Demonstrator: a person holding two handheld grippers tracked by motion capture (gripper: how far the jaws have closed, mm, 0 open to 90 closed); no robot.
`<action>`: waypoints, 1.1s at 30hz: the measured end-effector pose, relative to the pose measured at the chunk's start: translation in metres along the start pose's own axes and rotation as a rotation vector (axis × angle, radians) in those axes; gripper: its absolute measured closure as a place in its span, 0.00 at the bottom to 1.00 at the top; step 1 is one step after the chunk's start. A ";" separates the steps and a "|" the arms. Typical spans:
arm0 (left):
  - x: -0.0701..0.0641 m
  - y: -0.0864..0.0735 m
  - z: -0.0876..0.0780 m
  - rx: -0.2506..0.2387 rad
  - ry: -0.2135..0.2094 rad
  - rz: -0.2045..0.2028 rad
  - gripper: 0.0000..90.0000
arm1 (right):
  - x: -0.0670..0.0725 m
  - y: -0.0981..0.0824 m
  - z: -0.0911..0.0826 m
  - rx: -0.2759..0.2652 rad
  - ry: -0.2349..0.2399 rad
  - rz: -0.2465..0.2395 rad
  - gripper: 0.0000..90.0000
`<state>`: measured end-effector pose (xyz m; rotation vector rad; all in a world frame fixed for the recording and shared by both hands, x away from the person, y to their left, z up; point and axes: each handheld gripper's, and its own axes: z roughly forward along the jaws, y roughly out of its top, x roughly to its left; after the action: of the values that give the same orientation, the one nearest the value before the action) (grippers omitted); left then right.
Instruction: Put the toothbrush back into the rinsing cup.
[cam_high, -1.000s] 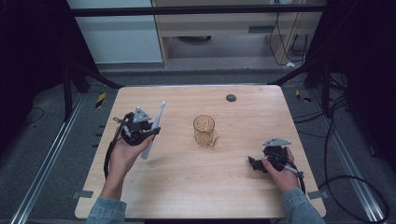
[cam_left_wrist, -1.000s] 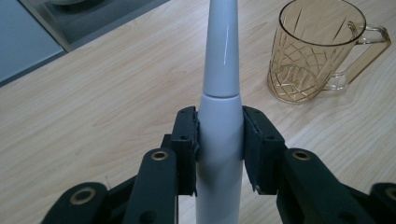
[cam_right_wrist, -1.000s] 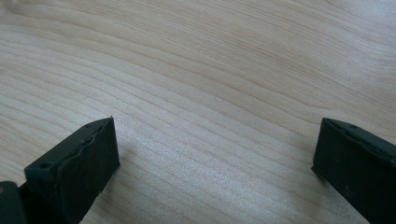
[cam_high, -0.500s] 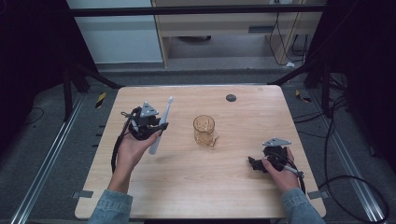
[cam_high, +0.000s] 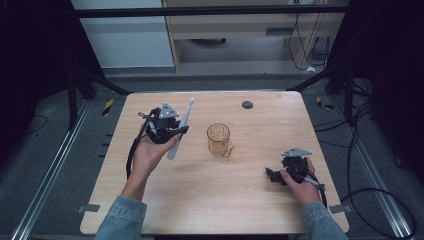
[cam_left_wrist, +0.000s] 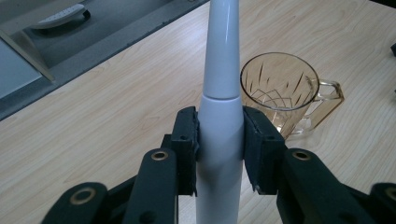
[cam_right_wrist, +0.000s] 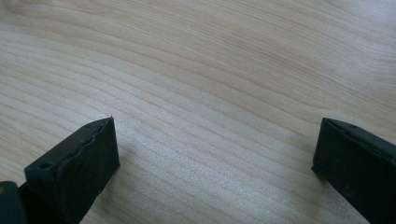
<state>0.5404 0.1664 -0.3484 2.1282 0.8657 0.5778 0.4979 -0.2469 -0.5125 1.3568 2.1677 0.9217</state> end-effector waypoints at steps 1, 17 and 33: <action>0.000 0.002 0.000 0.000 -0.001 0.005 0.75 | 0.000 0.000 0.000 0.000 0.000 0.000 0.00; -0.002 0.026 0.001 -0.016 -0.011 0.028 0.75 | 0.001 0.000 0.001 -0.001 -0.007 0.007 0.00; -0.001 0.055 0.000 -0.028 -0.013 0.054 0.75 | 0.001 0.000 0.000 0.000 -0.006 0.008 0.00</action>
<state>0.5616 0.1390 -0.3058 2.1329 0.7909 0.5993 0.4983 -0.2461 -0.5125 1.3673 2.1590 0.9195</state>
